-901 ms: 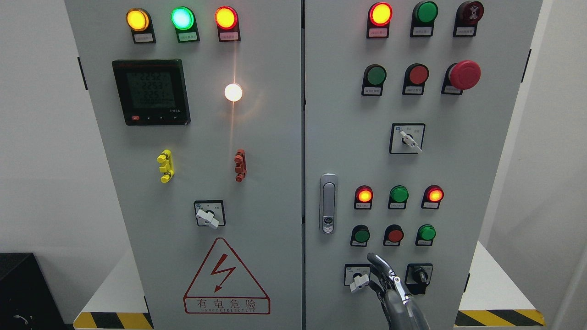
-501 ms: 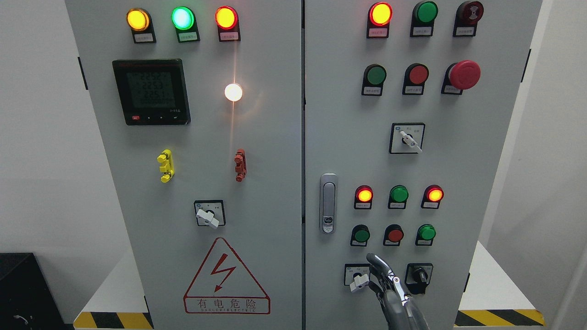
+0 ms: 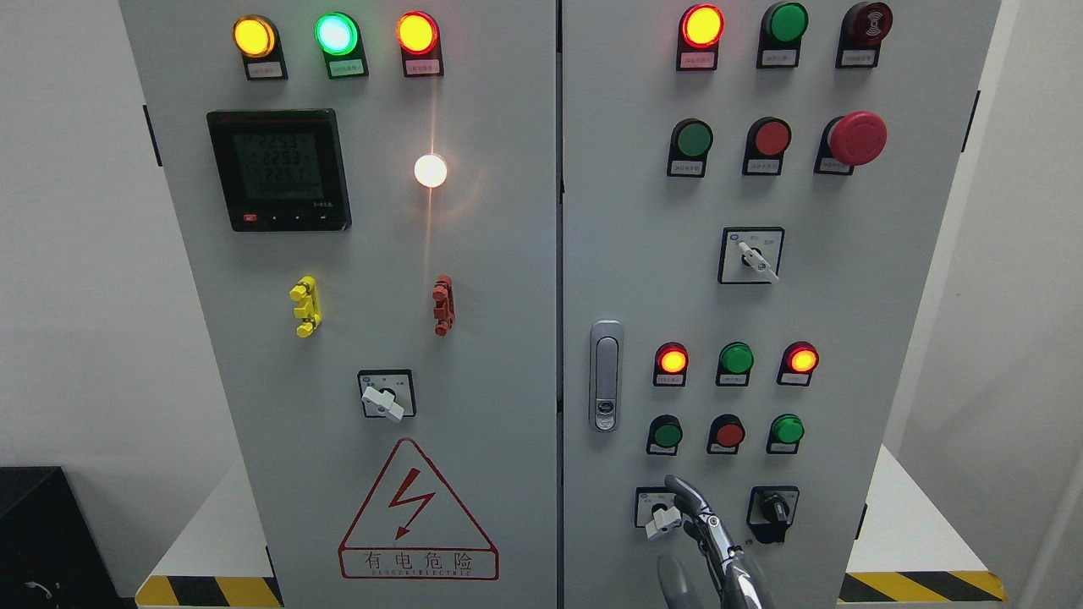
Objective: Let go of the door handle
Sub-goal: 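Raise the right hand up toward the silver door latch handle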
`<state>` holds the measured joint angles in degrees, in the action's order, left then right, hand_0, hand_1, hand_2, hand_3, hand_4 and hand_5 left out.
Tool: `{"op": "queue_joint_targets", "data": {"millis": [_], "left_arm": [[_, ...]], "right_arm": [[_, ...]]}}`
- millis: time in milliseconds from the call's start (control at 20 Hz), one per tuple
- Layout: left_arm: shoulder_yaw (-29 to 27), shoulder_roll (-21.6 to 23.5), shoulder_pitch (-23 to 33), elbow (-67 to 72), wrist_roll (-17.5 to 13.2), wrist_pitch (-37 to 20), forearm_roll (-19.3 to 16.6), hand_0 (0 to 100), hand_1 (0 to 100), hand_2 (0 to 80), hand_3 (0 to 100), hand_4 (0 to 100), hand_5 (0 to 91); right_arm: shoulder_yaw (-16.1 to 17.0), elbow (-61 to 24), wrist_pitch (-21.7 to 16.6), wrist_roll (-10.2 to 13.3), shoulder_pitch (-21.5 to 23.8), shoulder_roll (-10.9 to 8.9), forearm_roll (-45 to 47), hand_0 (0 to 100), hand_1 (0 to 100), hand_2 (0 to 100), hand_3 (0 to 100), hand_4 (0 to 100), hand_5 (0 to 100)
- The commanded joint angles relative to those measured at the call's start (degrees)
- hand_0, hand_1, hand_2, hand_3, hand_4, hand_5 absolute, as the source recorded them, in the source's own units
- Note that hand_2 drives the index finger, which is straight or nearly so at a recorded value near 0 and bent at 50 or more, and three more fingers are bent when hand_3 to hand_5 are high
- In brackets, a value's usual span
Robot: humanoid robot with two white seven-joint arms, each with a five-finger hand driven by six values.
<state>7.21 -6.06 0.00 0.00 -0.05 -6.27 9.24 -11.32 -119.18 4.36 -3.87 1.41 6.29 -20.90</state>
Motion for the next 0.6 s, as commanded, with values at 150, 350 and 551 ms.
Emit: {"op": "queue_joint_targets", "data": {"millis": [150, 350, 551], "left_arm": [[0.0, 0.0, -1.5, 1.7, 0.0, 0.0, 0.0, 12, 56, 0.0, 0, 0, 0.0], [0.0, 0.0, -1.5, 1.7, 0.0, 0.0, 0.0, 12, 56, 0.0, 0, 0, 0.0], [0.0, 0.0, -1.5, 1.7, 0.0, 0.0, 0.0, 12, 56, 0.0, 0, 0, 0.0]], "right_arm": [[-7.0, 3.4, 0.0, 6.2, -1.5, 0.04, -22.4, 33, 31, 0, 90, 97, 100], [-9.8, 7.9, 0.1, 11.7, -4.5, 0.13, -31.0, 30, 28, 0, 100, 100, 100], [-10.4, 10.8, 0.1, 13.7, -6.9, 0.21, -39.0, 31, 25, 2, 100, 100, 100]]}}
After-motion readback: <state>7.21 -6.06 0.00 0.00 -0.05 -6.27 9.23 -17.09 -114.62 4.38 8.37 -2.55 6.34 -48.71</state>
